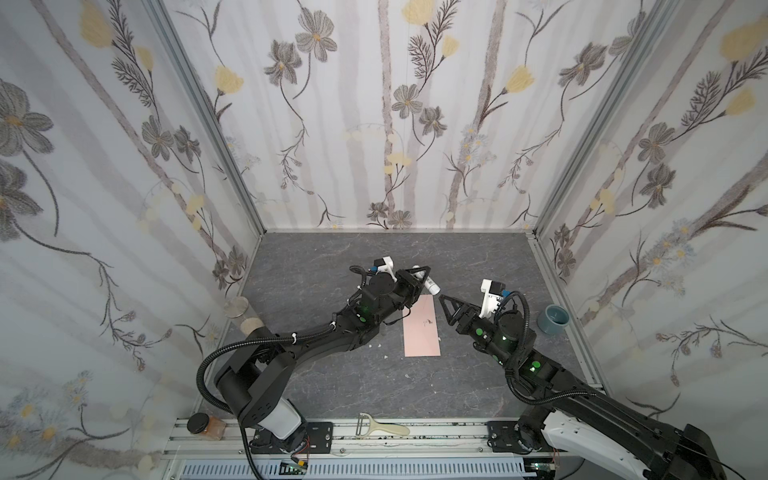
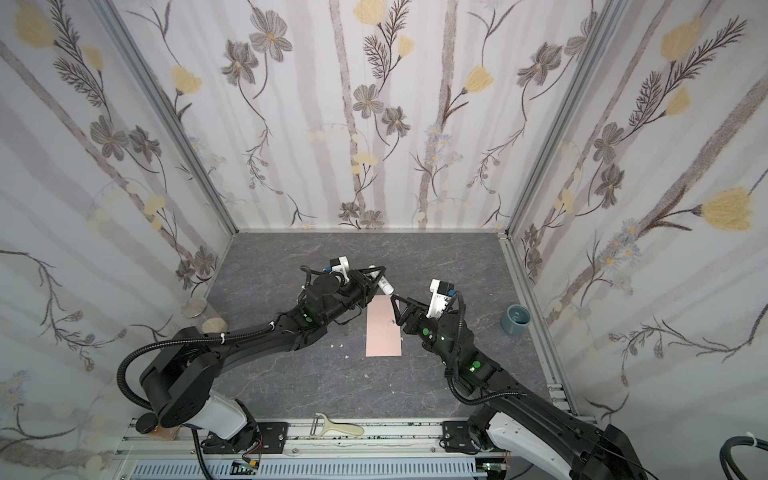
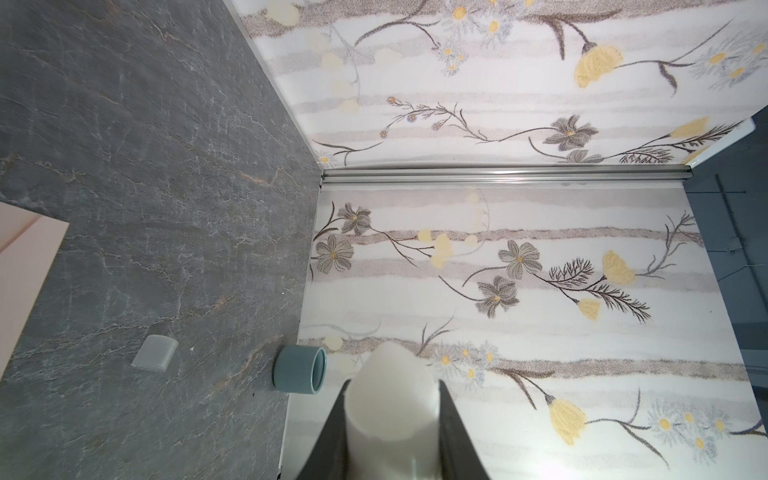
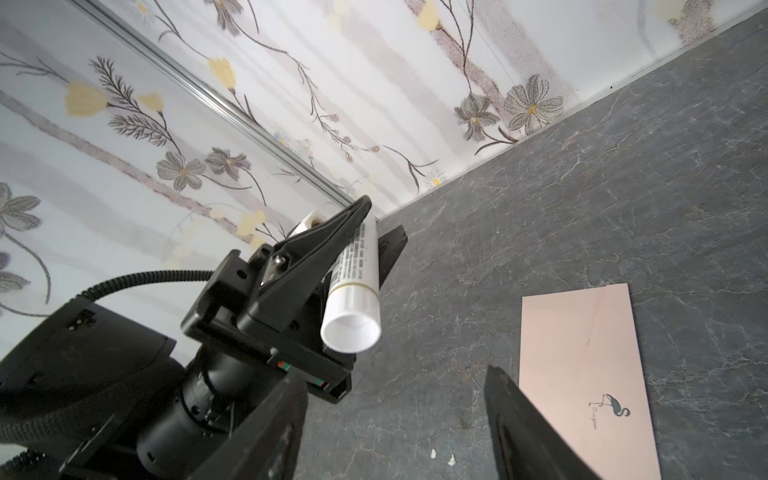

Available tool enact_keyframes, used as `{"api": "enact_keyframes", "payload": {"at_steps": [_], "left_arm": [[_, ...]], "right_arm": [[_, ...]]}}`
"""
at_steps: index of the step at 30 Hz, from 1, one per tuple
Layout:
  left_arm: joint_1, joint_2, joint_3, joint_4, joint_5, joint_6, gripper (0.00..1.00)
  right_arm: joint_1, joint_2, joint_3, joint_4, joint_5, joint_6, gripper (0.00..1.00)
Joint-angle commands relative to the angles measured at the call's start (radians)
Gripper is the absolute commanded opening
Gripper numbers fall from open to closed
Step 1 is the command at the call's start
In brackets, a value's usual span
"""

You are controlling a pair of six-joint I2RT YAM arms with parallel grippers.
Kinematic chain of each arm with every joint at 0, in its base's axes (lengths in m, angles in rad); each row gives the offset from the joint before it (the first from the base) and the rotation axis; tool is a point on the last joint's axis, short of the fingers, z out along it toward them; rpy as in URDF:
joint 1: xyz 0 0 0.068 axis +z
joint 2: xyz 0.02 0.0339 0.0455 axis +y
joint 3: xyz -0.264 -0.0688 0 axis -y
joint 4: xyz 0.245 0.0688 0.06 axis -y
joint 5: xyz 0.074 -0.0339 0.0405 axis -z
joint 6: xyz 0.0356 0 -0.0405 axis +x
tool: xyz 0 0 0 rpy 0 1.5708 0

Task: Place the letter into the envelope and seal it

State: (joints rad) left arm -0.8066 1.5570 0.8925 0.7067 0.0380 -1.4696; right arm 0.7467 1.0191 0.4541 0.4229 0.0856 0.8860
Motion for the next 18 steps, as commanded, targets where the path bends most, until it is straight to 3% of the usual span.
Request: {"api": "enact_keyframes", "payload": {"at_steps": [1, 8, 10, 14, 18], "left_arm": [[-0.009, 0.002, -0.002, 0.069, -0.013, -0.009, 0.0], [-0.014, 0.005, -0.01, 0.086, -0.017, -0.022, 0.0], [-0.015, 0.006, -0.011, 0.088, -0.02, -0.023, 0.0], [-0.014, 0.009, -0.009, 0.094, -0.021, -0.023, 0.0], [-0.016, 0.018, -0.003, 0.098, -0.014, -0.027, 0.0]], "right_arm": [[-0.023, 0.038, 0.013, 0.119, -0.06, 0.066, 0.66], [-0.053, 0.109, 0.022, 0.204, -0.136, 0.096, 0.53], [-0.054, 0.122, 0.027, 0.212, -0.148, 0.103, 0.45], [-0.056, 0.145, 0.045, 0.215, -0.189, 0.106, 0.43], [-0.058, 0.15, 0.046, 0.219, -0.197, 0.108, 0.34]]}}
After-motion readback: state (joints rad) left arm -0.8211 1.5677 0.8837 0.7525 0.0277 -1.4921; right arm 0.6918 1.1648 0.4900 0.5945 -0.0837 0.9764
